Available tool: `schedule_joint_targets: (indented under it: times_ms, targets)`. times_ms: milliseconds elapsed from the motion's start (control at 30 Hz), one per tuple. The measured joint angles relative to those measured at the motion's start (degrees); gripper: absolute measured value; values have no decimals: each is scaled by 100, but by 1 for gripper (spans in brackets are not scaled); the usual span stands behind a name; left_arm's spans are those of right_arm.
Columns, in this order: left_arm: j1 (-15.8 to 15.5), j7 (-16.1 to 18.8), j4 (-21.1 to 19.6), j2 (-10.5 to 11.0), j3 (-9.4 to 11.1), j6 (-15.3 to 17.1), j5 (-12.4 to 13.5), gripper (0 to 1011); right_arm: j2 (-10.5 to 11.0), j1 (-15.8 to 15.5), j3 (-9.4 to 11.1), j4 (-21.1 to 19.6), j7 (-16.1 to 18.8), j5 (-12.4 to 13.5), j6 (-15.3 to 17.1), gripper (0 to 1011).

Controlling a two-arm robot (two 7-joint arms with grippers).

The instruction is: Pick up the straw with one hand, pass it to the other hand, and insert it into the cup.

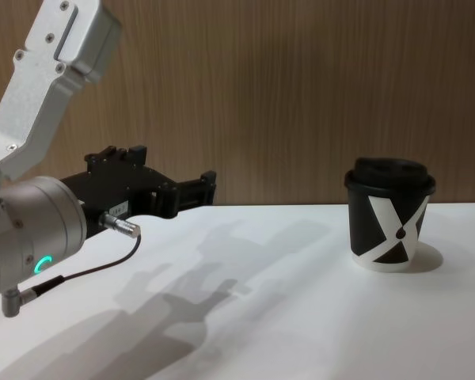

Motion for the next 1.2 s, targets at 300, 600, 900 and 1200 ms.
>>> schedule_joint_targets:
  times_ms: [300,600,900,1200]
  targets:
    - [0,0,0,0,0,0,0,1003,10,-170,85,-61,-70,-61,163,1001]
    - [0,0,0,0,0,0,0,1003,-13,-282,143,-20,-106,-127,218,1001]
    - [0,0,0,0,0,0,0,1003,-77,-300,196,76,-105,-131,236,1001]
    - [0,0,0,0,0,0,0,1003,-119,-273,254,191,-61,-125,253,1001]
